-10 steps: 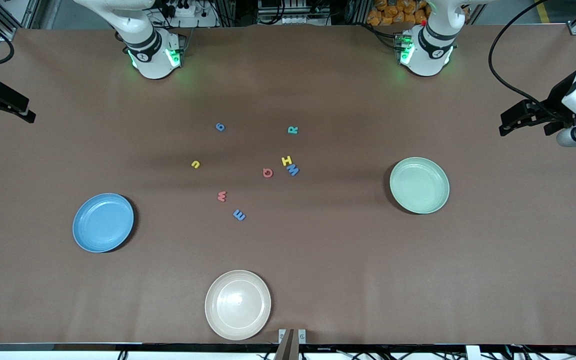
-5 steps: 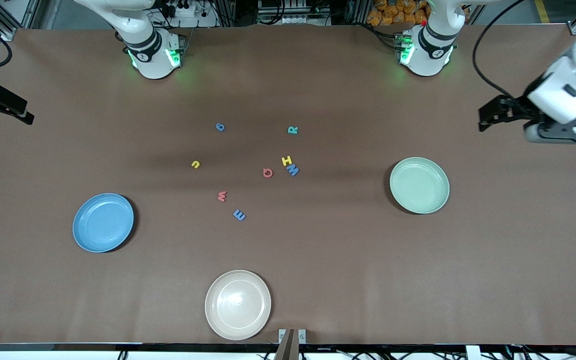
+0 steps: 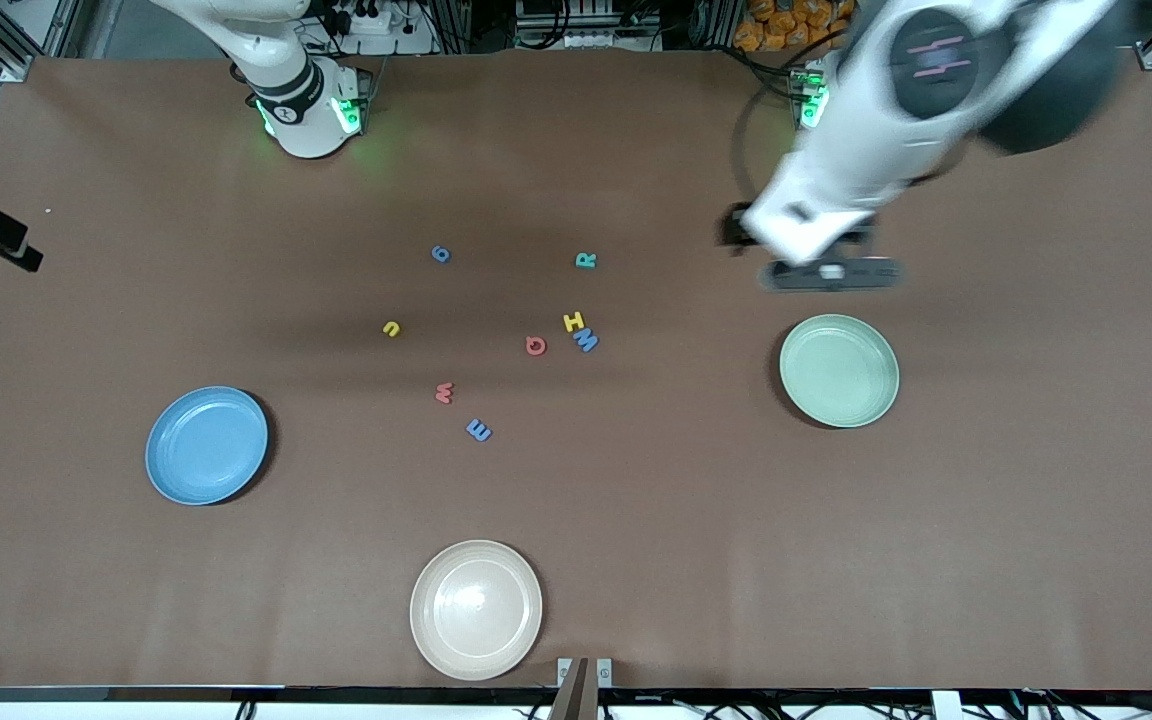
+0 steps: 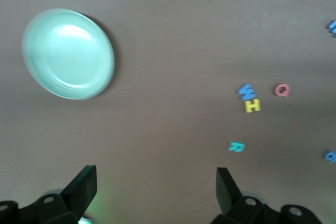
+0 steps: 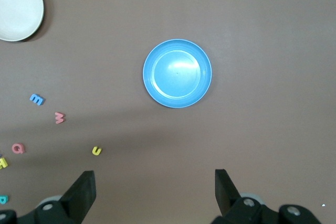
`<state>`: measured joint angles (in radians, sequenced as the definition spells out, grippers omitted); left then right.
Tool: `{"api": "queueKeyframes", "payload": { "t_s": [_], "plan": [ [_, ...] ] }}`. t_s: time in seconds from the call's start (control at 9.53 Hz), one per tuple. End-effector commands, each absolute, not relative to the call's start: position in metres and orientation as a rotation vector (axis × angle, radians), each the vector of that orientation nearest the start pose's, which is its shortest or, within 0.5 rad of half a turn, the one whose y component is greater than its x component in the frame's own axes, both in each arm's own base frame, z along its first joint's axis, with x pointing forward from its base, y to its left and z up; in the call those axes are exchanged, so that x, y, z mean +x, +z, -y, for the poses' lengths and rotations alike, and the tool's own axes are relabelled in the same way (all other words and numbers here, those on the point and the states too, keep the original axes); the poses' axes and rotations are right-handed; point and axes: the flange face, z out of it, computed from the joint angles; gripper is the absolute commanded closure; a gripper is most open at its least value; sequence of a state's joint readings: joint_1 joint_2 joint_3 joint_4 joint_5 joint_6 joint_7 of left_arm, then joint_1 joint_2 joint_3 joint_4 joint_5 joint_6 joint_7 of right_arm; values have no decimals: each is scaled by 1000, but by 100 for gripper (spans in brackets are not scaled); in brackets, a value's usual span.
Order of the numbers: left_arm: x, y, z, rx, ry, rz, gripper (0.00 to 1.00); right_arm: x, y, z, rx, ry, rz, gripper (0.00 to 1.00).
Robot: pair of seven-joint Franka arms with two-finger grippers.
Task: Sort upper and lower case letters into plates
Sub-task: 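Move the left gripper over the teal R letter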
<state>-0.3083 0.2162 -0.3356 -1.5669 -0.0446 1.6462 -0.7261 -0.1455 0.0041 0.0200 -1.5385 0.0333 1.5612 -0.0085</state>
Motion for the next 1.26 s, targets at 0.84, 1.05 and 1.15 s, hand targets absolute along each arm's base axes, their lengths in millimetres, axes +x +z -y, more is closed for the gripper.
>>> {"api": "queueKeyframes", "payload": {
  "t_s": [0.84, 1.05, 1.15],
  "plan": [
    [351, 260, 520, -2960, 175, 1065, 0, 598, 541, 103, -3064, 136, -58, 0],
    [338, 221, 529, -2940, 68, 1028, 0, 609, 524, 88, -3063, 149, -18, 0],
    [336, 203, 527, -2942, 39, 977, 0, 610, 522, 82, -3063, 154, -4, 0]
  ]
}}
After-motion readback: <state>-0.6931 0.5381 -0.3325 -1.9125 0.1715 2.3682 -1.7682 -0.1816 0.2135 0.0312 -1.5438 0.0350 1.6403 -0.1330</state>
